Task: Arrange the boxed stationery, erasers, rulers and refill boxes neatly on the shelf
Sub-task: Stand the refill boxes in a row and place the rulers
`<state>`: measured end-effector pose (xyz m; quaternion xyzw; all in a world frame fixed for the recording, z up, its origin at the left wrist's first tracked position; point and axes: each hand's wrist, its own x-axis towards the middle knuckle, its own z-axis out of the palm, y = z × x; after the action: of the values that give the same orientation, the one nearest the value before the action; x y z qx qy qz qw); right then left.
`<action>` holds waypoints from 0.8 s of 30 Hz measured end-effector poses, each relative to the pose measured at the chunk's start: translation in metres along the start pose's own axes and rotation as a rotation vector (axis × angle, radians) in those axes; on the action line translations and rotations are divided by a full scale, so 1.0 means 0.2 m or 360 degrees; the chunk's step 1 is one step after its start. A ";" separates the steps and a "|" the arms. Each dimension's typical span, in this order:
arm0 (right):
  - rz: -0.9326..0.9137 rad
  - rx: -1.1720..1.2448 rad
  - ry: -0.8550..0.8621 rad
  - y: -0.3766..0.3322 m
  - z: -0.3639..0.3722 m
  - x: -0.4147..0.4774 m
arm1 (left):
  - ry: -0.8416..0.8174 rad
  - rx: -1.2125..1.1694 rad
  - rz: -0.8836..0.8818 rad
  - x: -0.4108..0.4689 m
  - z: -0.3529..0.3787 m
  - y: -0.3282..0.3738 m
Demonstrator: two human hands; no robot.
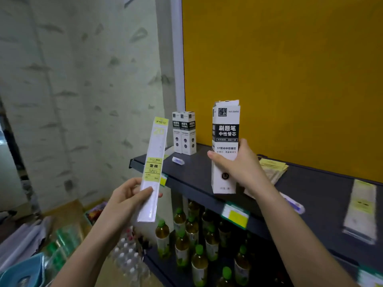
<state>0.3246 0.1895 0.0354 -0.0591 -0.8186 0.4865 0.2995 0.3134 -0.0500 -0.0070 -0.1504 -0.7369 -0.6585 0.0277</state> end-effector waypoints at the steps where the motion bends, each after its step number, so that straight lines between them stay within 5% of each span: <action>1: 0.0029 -0.0018 0.0020 -0.01 0.06 0.05 | -0.0034 -0.0006 0.0004 0.06 -0.05 -0.02; 24: 0.0271 -0.0030 0.0008 0.36 0.71 1.07 | -0.0412 0.0001 0.0019 1.39 -0.37 -0.42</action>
<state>0.0585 0.2018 0.0176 -0.1325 -0.8144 0.5023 0.2585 0.0147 -0.0782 -0.0117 -0.2386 -0.7337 -0.6331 -0.0636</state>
